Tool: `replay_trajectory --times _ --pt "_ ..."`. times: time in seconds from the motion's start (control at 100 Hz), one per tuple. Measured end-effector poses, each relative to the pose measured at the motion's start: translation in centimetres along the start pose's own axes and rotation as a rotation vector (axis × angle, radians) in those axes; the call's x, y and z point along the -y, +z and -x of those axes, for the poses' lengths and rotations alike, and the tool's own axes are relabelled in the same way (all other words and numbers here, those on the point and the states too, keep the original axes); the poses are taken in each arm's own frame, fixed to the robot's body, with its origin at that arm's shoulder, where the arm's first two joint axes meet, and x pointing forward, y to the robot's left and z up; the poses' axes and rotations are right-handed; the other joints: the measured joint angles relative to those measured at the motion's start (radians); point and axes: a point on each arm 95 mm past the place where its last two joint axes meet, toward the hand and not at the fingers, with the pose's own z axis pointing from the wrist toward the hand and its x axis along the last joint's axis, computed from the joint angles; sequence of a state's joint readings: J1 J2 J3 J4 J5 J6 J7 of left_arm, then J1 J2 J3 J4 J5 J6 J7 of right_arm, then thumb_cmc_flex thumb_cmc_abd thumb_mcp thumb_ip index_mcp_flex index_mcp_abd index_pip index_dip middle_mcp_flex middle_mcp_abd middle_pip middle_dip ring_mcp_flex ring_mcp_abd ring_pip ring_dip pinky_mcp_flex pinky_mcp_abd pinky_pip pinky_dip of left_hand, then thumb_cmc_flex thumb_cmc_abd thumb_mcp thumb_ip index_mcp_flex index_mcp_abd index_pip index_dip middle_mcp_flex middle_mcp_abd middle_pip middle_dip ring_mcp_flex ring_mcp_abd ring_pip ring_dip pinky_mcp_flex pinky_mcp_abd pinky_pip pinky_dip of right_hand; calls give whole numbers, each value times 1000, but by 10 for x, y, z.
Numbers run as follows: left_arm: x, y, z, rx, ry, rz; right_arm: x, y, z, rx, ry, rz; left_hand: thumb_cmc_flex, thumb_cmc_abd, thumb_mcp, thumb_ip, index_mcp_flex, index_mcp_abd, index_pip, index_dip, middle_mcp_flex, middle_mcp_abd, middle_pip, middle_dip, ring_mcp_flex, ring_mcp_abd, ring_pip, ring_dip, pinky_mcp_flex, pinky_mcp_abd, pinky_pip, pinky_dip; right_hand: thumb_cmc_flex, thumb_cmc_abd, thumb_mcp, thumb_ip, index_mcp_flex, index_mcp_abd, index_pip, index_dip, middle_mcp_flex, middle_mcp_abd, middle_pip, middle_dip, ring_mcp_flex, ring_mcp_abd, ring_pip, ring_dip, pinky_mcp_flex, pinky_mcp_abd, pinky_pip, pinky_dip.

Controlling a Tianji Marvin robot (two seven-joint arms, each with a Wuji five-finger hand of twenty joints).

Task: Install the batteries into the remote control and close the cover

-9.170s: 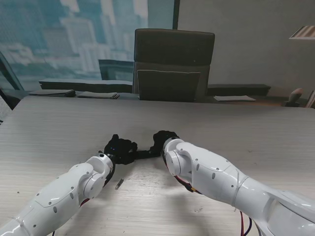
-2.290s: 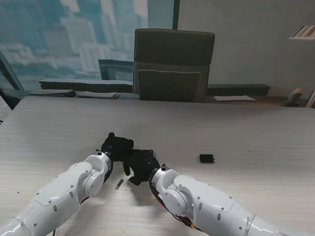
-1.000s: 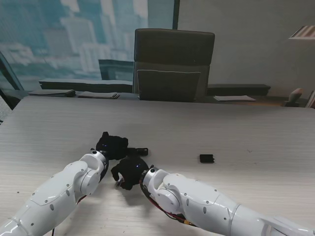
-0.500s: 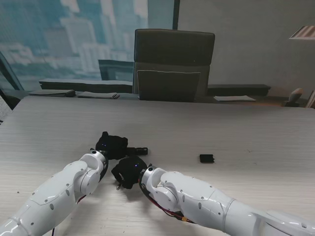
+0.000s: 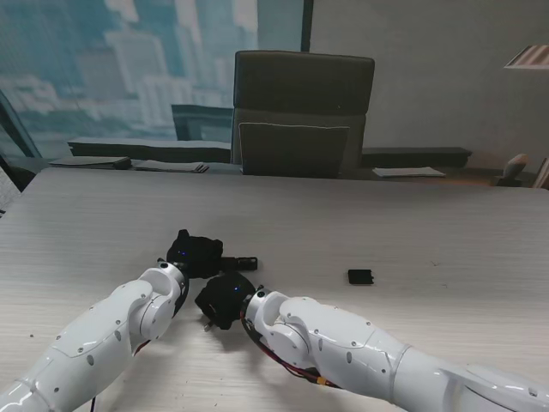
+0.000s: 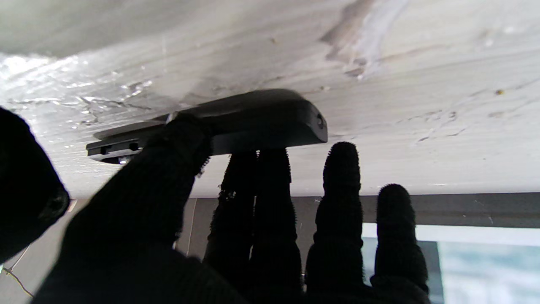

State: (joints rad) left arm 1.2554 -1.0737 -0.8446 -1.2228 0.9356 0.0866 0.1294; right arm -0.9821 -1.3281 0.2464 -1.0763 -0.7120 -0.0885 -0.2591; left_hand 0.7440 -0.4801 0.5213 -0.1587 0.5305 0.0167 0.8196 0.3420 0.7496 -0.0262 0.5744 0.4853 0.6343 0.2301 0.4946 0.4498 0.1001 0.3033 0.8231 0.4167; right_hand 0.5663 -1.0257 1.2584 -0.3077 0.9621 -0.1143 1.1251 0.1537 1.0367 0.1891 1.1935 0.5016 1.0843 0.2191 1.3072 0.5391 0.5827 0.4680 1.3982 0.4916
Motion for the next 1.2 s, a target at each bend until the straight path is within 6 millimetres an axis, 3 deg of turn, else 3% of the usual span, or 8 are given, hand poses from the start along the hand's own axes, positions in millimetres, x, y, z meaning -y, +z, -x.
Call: replay_trajectory --times 0.2,0.82,1.2 --pt "0 0 0 -1 0 0 -4 -6 8 61 -53 -7 0 0 0 0 0 0 0 0 0 0 2 0 0 0 0 0 0 0 0 0 1 -23 32 -1 0 3 5 21 -4 -1 11 0 -9 0 9 0 -21 0 0 0" --pt "0 1 -1 -13 17 0 -13 -40 58 294 -169 5 0 0 0 0 0 2 0 1 0 9 16 5 0 0 0 0 0 0 0 0 21 -27 54 1 0 18 2 51 -46 12 11 -11 -79 13 -9 1 -108 -1 -39 0" --pt "1 0 -5 -45 50 4 -16 -52 76 360 -171 2 17 9 17 2 0 53 0 2 5 74 -7 2 0 0 0 0 0 0 0 0 23 -25 47 1 -1 19 1 62 -87 26 -9 -16 -121 26 -52 1 -166 0 -105 -22"
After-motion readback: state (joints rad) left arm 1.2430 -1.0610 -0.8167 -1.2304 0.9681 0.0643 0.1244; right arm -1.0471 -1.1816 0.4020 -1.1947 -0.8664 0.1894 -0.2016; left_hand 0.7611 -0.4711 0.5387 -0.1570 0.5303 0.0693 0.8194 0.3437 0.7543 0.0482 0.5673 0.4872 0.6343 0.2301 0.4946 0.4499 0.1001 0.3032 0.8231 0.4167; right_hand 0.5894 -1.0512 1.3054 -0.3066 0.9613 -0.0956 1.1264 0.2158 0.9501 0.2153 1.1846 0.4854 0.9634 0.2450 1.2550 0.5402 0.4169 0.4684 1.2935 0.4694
